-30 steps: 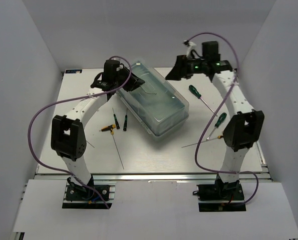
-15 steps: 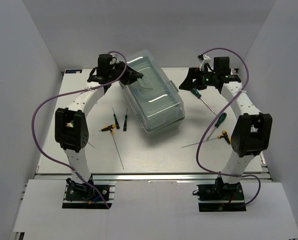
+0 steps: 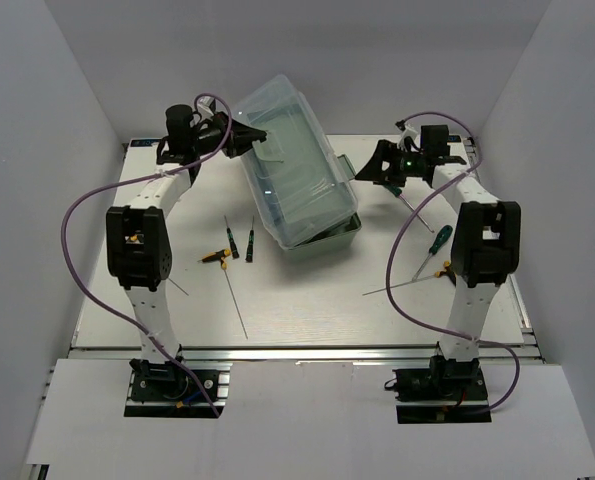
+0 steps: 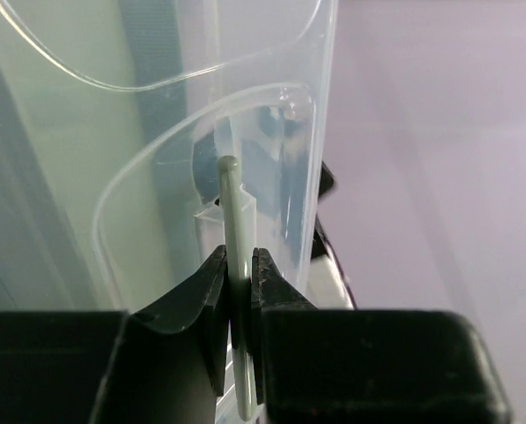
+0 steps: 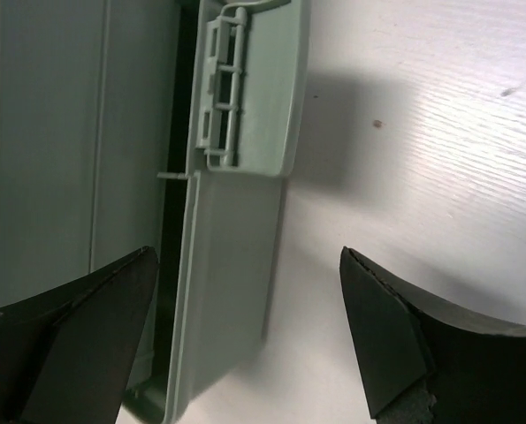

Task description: Sort the tools into containers

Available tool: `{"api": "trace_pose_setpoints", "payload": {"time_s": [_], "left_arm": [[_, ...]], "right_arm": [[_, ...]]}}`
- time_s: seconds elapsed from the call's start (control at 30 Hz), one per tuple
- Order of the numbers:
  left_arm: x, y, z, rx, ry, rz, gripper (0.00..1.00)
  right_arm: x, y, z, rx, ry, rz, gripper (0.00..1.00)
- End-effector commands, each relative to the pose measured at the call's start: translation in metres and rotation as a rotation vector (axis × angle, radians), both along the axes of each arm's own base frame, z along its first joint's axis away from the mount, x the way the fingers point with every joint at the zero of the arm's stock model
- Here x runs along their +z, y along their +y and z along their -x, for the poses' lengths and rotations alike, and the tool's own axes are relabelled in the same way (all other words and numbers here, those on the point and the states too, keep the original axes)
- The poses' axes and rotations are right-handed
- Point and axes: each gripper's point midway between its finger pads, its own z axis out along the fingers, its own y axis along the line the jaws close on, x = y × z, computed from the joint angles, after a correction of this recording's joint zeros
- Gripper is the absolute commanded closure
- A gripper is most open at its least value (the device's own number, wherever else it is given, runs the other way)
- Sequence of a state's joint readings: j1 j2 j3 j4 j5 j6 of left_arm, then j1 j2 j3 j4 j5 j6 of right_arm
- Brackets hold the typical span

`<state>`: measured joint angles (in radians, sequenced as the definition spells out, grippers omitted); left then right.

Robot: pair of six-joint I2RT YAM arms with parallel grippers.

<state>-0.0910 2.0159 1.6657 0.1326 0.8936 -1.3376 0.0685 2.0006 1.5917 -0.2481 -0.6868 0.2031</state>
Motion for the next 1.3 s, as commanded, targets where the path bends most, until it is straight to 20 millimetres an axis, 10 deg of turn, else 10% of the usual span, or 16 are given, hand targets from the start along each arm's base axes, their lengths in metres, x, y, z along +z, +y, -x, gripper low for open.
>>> {"api": "trace_pose_setpoints", "payload": {"time_s": [0.0,0.77,1.27], "left_arm": [[0.096,-0.009,0.04,-0.196,-0.3,0.117,0.97],[0.102,0.02,0.042,-0.239,-0.334,0.31,0.97],[0.079,0.021,0.042,-0.215,-0.292,0.329,0.98]], "right_arm": [[0.019,0.019,-0.019,0.035,-0.011,-0.127,0.12],[-0.015,0.052,0.03,0.078,0.04,0.028,0.19],[-0.016,0.063,0.101,0.158,0.076,0.033,0.19]]}}
